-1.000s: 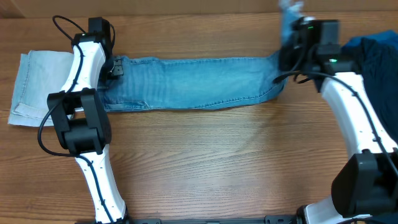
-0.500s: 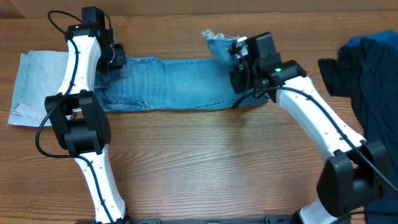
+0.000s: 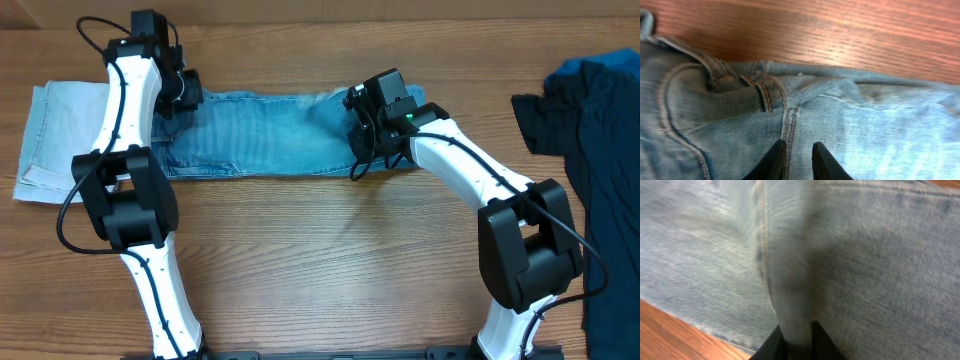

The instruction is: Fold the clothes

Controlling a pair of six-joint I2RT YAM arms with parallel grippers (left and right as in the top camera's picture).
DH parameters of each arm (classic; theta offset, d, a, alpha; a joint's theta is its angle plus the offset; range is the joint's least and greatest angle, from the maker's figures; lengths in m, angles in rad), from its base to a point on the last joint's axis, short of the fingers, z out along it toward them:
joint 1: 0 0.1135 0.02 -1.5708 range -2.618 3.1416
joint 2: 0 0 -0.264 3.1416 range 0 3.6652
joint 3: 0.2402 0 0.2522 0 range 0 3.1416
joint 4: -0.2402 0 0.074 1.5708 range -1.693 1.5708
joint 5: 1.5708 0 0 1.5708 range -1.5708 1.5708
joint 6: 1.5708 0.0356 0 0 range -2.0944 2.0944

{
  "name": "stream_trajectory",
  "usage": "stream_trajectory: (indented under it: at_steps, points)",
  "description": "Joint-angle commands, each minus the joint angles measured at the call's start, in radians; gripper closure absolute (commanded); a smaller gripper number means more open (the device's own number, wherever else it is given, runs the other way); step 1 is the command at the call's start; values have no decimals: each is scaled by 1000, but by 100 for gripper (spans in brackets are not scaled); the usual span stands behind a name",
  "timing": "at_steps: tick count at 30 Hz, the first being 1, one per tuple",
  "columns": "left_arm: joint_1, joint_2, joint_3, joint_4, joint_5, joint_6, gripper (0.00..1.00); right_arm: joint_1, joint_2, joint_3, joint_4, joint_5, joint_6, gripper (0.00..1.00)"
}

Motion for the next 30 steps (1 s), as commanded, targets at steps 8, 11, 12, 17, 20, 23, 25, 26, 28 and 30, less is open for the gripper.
stream_trajectory:
  at_steps: [8, 11, 12, 17, 20, 23, 25, 26, 28, 30]
  points:
    - [-12, -23, 190, -93, 13, -16, 78, 19, -1, 2, 32, -268, 23, 60]
    - [-16, -23, 191, -123, 18, -16, 79, 19, -2, 16, 35, -243, 23, 50]
    - [-18, -23, 191, -128, 32, -16, 80, 18, -5, 29, 32, -218, 23, 50]
    - [-38, -23, 191, -130, 314, -31, 84, 17, -52, 146, 8, -77, 29, 51]
    - [-85, -23, 190, -131, 433, -83, 84, 17, -59, 179, 1, 112, 79, 50]
    - [-161, -23, 183, -148, 432, -158, 71, 7, -55, 178, -27, 185, 79, 50]
    - [-222, -23, 177, -162, 427, -183, 54, -12, -55, 178, -48, 209, 88, 51]
    - [-249, -23, 174, -166, 419, -199, 47, -27, -55, 178, -57, 212, 104, 51]
    - [-302, -23, 164, -167, 405, -220, 42, -68, -55, 178, -81, 208, 129, 51]
    - [-350, -23, 141, -164, 339, -262, 38, -114, -55, 178, -108, 169, 128, 51]
